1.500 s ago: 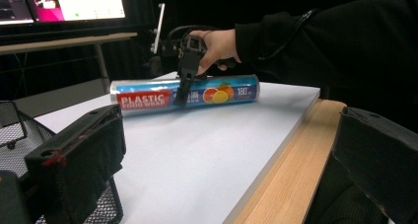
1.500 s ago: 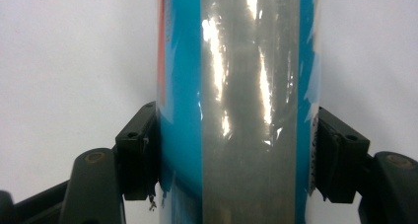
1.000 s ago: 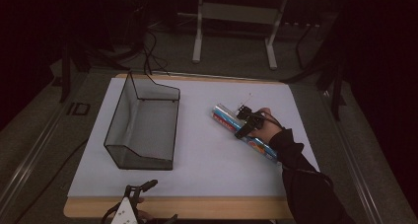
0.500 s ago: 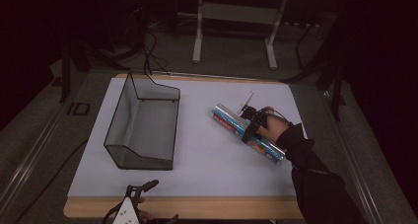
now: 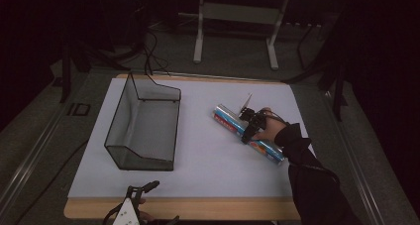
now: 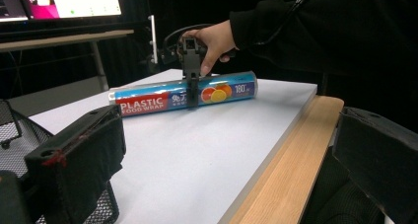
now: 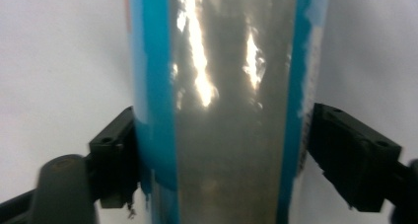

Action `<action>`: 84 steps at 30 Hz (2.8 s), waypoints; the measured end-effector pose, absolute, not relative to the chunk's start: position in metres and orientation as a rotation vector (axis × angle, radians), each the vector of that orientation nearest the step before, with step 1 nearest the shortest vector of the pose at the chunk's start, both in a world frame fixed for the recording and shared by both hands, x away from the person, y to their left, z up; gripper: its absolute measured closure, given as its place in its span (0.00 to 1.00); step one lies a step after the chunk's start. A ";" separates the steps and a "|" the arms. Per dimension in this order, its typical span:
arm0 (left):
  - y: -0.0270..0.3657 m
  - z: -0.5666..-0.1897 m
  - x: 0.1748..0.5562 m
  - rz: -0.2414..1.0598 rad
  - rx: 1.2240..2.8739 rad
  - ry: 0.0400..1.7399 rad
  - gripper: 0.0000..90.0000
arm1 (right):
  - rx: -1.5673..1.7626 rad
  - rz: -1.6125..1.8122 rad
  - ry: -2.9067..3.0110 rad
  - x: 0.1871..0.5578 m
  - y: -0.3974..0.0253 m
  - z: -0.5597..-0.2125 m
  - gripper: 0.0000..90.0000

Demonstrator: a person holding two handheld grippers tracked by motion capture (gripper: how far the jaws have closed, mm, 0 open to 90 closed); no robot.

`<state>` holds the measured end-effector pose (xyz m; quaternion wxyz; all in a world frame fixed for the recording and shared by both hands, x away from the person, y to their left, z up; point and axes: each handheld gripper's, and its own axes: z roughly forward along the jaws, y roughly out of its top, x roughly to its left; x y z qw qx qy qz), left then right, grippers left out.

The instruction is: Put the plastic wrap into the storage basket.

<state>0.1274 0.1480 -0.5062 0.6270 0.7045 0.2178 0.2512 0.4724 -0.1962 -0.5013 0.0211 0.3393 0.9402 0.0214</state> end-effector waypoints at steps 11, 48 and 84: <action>0.148 -0.507 0.128 0.577 1.619 0.500 0.00 | 1.034 0.053 2.935 0.475 -0.187 -0.501 0.35; 0.147 -0.507 0.130 0.581 1.619 0.505 0.00 | 1.461 0.791 2.650 0.459 -0.161 -0.403 0.36; 0.149 -0.504 0.127 0.590 1.609 0.507 0.00 | 1.574 1.421 2.337 0.440 -0.041 -0.371 0.36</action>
